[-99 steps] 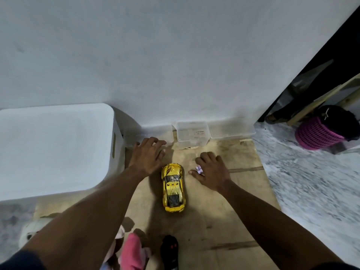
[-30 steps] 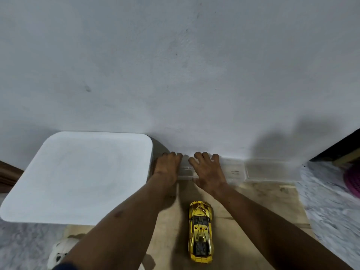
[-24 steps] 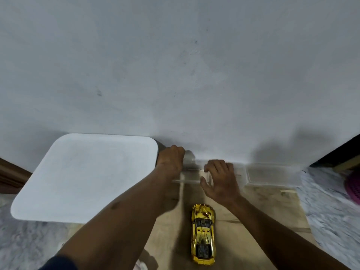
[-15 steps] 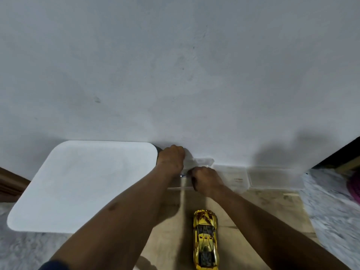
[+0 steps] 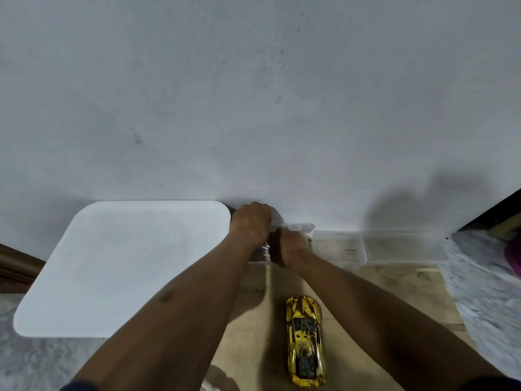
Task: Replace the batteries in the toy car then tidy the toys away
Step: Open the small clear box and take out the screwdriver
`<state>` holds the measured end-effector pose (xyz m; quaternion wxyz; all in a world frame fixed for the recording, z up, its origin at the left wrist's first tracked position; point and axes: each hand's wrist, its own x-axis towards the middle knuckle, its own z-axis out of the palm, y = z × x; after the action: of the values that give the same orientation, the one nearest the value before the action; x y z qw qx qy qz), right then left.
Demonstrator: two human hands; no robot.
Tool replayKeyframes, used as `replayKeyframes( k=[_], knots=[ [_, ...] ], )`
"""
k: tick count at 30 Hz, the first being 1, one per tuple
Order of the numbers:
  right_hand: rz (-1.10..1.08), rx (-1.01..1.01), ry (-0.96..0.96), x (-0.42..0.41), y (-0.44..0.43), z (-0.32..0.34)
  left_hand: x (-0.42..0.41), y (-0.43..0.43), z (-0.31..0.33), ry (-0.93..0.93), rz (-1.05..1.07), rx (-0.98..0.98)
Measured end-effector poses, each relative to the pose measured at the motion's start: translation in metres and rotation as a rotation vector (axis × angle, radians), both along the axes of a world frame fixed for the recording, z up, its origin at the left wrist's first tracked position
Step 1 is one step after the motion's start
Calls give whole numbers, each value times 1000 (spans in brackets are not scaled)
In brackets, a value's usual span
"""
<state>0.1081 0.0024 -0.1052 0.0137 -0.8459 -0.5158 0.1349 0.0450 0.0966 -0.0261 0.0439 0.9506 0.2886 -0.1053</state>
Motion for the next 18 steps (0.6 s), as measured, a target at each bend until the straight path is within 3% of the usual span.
replayKeyframes(
  k=[11, 18],
  knots=[
    [325, 278, -16, -9, -58, 15, -11, -8, -3, 40, -64, 19],
    [429, 277, 21, -1, -107, 19, -33, -29, -28, 106, -54, 11]
  ],
)
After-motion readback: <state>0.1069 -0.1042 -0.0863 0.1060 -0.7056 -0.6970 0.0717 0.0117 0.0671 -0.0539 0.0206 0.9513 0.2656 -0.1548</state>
